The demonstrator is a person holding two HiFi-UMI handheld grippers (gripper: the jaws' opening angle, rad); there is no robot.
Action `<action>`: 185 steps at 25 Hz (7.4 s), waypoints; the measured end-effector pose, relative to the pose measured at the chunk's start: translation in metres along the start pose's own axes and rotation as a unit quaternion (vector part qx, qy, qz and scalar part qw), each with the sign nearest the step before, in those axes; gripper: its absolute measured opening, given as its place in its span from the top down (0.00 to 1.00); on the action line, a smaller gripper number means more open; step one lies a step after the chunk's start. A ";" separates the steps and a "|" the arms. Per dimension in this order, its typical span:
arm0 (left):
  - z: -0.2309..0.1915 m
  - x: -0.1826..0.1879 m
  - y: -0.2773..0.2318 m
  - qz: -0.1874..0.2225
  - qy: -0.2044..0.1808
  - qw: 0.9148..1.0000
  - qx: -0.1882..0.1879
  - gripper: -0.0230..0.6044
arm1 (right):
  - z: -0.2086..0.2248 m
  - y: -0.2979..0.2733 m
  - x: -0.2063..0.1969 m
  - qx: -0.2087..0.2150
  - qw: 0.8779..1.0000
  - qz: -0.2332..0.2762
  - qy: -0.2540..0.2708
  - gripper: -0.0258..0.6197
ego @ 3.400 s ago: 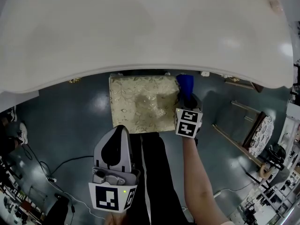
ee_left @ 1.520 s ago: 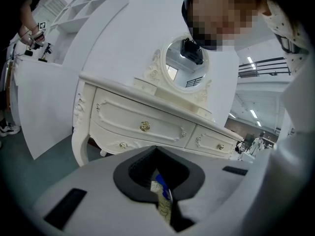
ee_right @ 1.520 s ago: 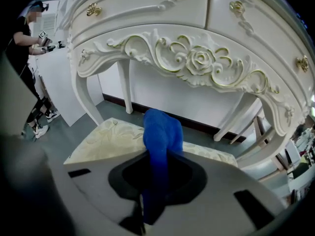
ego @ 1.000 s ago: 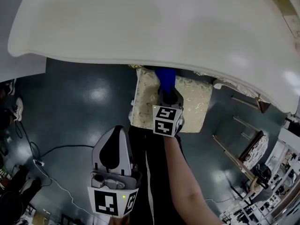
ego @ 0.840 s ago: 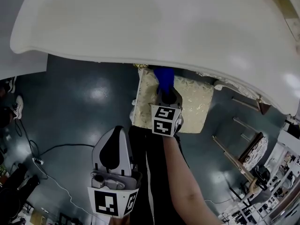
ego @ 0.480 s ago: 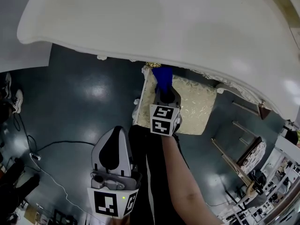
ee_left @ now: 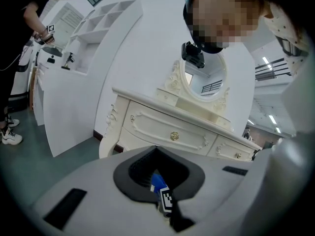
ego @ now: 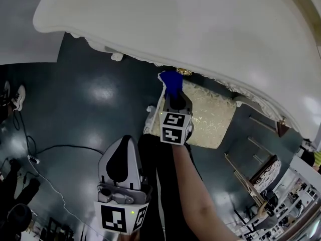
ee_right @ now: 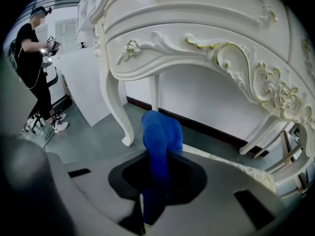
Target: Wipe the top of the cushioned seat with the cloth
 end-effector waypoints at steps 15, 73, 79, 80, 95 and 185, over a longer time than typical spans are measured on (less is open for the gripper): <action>0.004 0.001 0.005 -0.001 -0.009 1.000 -0.003 0.98 | -0.013 -0.003 0.007 0.041 0.999 0.002 0.019 0.87; 0.165 -0.091 -0.021 -0.103 -0.099 0.969 -0.201 0.98 | 0.179 0.115 -0.157 -0.116 0.981 -0.012 -0.153 0.87; 0.155 -0.086 -0.021 -0.099 -0.093 0.971 -0.196 0.98 | 0.150 0.104 -0.144 -0.096 0.985 -0.009 -0.145 0.87; 0.152 -0.084 -0.021 -0.098 -0.092 0.972 -0.195 0.98 | 0.145 0.102 -0.140 -0.093 0.985 -0.008 -0.144 0.87; 0.109 -0.068 -0.017 -0.085 -0.078 0.980 -0.164 0.97 | 0.090 0.085 -0.109 -0.065 0.990 -0.005 -0.122 0.87; 0.249 -0.182 -0.020 -0.144 -0.166 0.933 -0.283 0.98 | 0.200 0.181 -0.248 -0.140 0.964 -0.014 -0.227 0.87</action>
Point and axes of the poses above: the fingertips, and each gripper's own axes: y backward along the fingers, z to its right, x out of its top, the point moved 2 cm from there along y, backward along the fingers, and after that the axes turned 2 degrees about x, right-handed, at the moved point
